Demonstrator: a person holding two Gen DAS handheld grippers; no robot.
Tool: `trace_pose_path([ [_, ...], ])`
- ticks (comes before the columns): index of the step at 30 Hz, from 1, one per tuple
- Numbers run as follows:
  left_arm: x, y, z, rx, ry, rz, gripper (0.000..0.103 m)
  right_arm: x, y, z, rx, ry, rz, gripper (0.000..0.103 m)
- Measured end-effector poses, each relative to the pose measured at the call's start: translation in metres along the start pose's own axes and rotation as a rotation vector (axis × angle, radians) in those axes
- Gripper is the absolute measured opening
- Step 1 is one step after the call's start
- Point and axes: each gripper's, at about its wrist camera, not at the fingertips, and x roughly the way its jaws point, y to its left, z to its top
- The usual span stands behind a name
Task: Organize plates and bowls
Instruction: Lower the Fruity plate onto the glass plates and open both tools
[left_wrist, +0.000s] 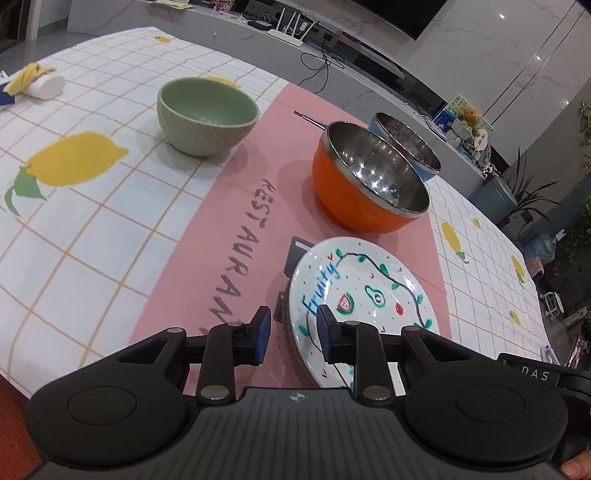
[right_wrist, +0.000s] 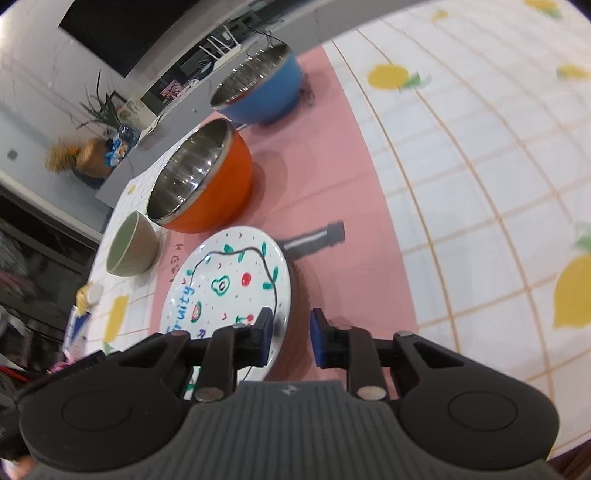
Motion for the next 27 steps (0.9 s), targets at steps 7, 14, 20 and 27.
trace_pose_path([
  [7, 0.005, -0.004, -0.004, 0.001, 0.013, 0.019, 0.032, 0.000, -0.004, -0.002, 0.041, 0.006, 0.010, 0.023],
  [14, 0.002, -0.010, -0.004, 0.027, 0.012, 0.060, 0.032, -0.001, -0.007, -0.002, 0.053, 0.009, 0.016, 0.024],
  [20, -0.019, -0.011, 0.003, 0.029, -0.068, 0.070, 0.032, -0.023, 0.003, 0.000, -0.036, -0.074, -0.023, 0.032],
  [27, -0.043, -0.028, 0.022, 0.083, -0.215, 0.127, 0.038, -0.047, 0.030, 0.003, -0.151, -0.260, -0.173, 0.041],
])
